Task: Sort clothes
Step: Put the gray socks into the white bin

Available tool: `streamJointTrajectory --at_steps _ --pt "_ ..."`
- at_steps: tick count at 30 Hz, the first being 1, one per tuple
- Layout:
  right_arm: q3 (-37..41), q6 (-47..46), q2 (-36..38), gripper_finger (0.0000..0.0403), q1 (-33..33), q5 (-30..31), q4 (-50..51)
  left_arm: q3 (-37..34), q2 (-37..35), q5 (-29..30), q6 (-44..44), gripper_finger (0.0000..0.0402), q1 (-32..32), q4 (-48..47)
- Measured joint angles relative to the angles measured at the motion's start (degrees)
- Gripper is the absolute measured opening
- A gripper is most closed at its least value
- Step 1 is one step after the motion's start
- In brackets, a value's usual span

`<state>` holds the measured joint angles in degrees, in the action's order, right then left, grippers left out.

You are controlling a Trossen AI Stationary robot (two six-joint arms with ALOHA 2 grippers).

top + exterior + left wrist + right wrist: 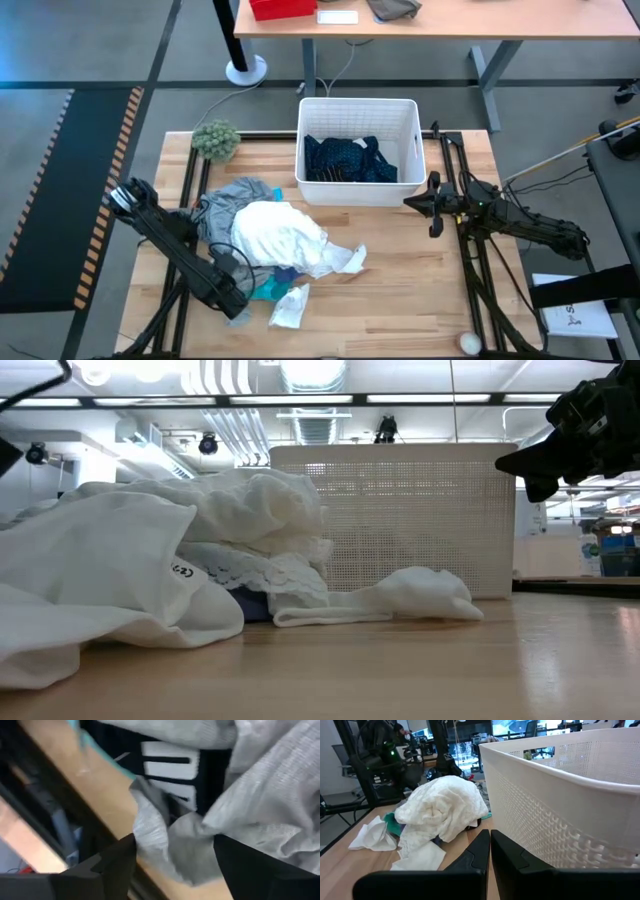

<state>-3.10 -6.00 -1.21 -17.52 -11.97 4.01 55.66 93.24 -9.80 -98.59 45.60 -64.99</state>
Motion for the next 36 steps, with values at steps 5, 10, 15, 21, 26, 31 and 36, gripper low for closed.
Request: streamJointTrajectory --at_steps 5,10,15,21,26,31,36 --pt "0.0 0.0 0.0 0.0000 0.0 0.0 0.0 -3.0 1.1 -0.6 1.5 0.0190 0.2 8.0" --pt "0.0 0.0 0.0 0.0000 0.0 0.0 0.0 -3.0 1.0 -1.7 4.4 0.0104 0.9 11.6" --pt "0.0 0.0 0.0 0.0000 0.0 0.0 0.0 2.0 -0.8 -0.9 9.8 0.0012 1.0 11.6" --pt "0.0 0.0 0.0 0.0000 0.0 0.0 0.0 11.4 -3.8 11.6 17.6 0.0015 1.0 9.7" --pt "0.0 0.0 0.0 0.0000 0.0 0.0 0.0 20.8 -4.5 28.7 25.7 0.0006 0.5 6.0" --pt "0.0 0.0 0.0 0.0000 0.0 0.0 0.0 28.9 -4.6 45.0 37.5 0.0003 -0.2 5.4" --pt "0.0 0.0 0.0 0.0000 0.0 0.0 0.0 34.0 -4.8 56.4 48.3 0.0003 -3.3 5.4"
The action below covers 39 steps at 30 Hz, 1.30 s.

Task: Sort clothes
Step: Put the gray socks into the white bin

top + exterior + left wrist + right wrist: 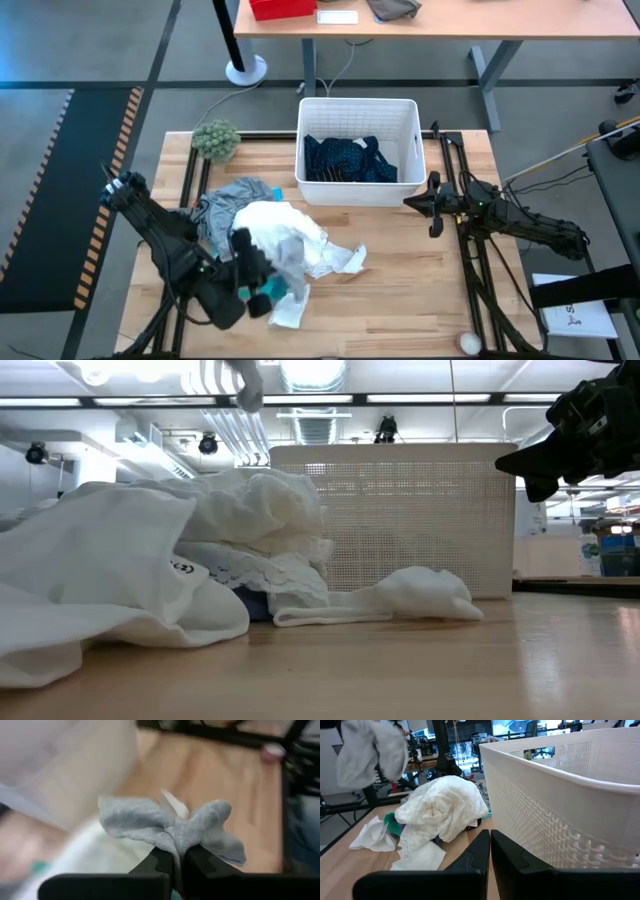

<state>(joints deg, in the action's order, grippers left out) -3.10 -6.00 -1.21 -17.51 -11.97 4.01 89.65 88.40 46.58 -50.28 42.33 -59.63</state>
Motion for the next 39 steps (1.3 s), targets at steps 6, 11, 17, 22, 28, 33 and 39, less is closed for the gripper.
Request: streamJointTrajectory --at_steps 6,11,17,22,28,33,39 --pt "0.0 0.0 0.0 0.0000 0.0 0.0 0.0 1.8 -0.6 5.5 11.7 0.0002 -8.3 1.8" --pt "0.0 0.0 0.0 0.0000 0.0 0.0 0.0 1.8 -1.4 3.2 27.1 0.0002 -17.6 12.0" --pt "0.0 0.0 0.0 0.0000 0.0 0.0 0.0 1.8 -1.4 -16.9 45.9 0.0002 -31.3 31.2" --pt "0.0 0.0 0.0 0.0000 0.0 0.0 0.0 1.8 -1.3 -32.5 47.8 0.0001 -44.6 39.0" --pt "0.0 0.0 0.0 0.0000 0.0 0.0 0.0 1.8 -1.0 -41.7 44.3 0.0002 -56.9 41.7" --pt "0.0 0.0 0.0 0.0000 0.0 0.0 0.0 1.7 0.5 -42.2 43.7 0.0012 -61.2 42.7" --pt "0.0 0.0 0.0 0.0000 0.0 0.0 0.0 1.7 3.7 -42.5 45.8 0.0044 -61.8 44.6"
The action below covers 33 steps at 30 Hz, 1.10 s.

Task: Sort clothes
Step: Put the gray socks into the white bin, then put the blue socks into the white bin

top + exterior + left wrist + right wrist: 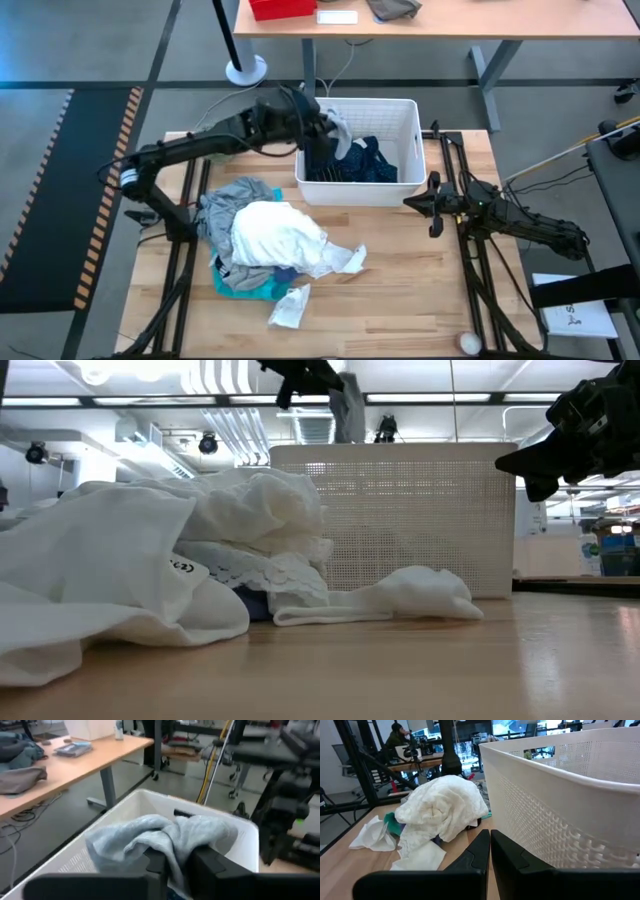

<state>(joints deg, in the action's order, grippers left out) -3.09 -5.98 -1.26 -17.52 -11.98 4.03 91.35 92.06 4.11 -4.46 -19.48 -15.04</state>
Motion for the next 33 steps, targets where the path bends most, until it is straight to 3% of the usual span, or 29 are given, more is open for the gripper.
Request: streamJointTrajectory --at_steps 8,12,18,22,28,33 --pt "0.0 0.0 0.0 0.0000 0.0 0.0 0.0 0.0 4.9 0.0 1.5 0.0143 0.0 -1.7" --pt "0.0 0.0 0.0 0.0000 0.0 0.0 0.0 0.0 5.2 0.4 3.7 0.0195 -0.2 -7.8" --pt "0.0 0.0 0.0 0.0000 0.0 0.0 0.0 0.5 4.0 9.9 5.4 0.0227 -0.2 -19.6" --pt "0.0 0.0 0.0 0.0000 0.0 0.0 0.0 3.4 3.4 16.9 6.9 0.0208 -0.1 -28.2" --pt "0.0 0.0 0.0 0.0000 0.0 0.0 0.0 9.4 2.2 16.3 7.0 0.0141 1.4 -43.7" --pt "0.0 0.0 0.0 0.0000 0.0 0.0 0.0 9.4 -1.3 16.3 4.9 0.0053 3.7 -50.8"
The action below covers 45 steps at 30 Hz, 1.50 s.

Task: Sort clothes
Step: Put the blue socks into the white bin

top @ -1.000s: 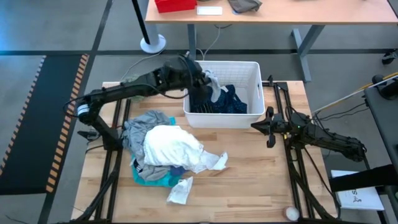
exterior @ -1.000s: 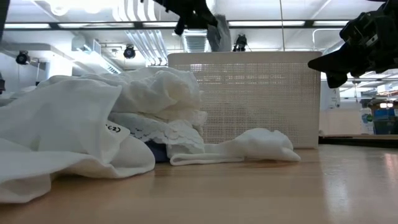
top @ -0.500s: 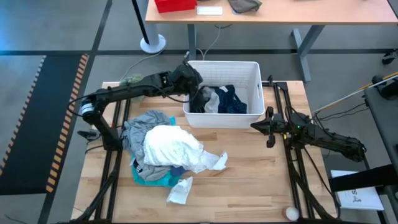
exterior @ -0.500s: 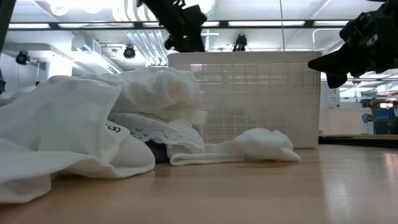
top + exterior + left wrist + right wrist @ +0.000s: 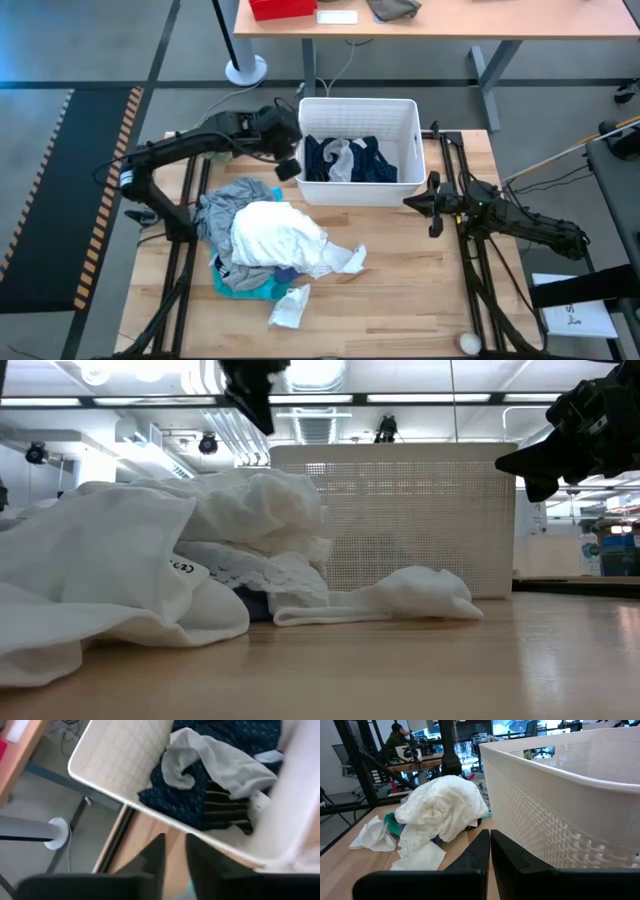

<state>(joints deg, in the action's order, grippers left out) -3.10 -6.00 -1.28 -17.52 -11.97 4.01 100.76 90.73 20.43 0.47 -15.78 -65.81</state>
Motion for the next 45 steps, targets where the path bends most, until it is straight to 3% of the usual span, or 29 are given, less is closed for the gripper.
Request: streamJointTrajectory --at_steps 3,11,18,24,29,32,36,45 --pt "0.0 0.0 0.0 0.0000 0.0 0.0 0.0 -1.7 -3.6 -0.1 -3.6 0.0009 1.2 -3.2" --pt "0.0 0.0 0.0 0.0000 0.0 0.0 0.0 -9.2 -15.8 -0.7 -13.8 0.0002 7.9 -5.0" --pt "0.0 0.0 0.0 0.0000 0.0 0.0 0.0 -19.2 -24.4 -3.1 -24.1 0.0001 21.6 -4.9" --pt "0.0 0.0 0.0 0.0000 0.0 0.0 0.0 -27.5 -27.5 0.2 -35.6 0.0000 33.1 -4.9" --pt "0.0 0.0 0.0 0.0000 0.0 0.0 0.0 -33.4 -26.6 1.4 -43.9 0.0000 36.9 -4.1" --pt "0.0 0.0 0.0 0.0000 0.0 0.0 0.0 -36.8 -25.2 1.1 -44.2 0.0000 37.9 1.0" --pt "0.0 0.0 0.0 0.0000 0.0 0.0 0.0 -40.3 -22.3 -2.0 -37.2 0.0000 39.9 11.6" --pt "0.0 0.0 0.0 0.0000 0.0 0.0 0.0 -40.5 -13.0 -2.4 -25.6 0.0000 47.7 19.0"
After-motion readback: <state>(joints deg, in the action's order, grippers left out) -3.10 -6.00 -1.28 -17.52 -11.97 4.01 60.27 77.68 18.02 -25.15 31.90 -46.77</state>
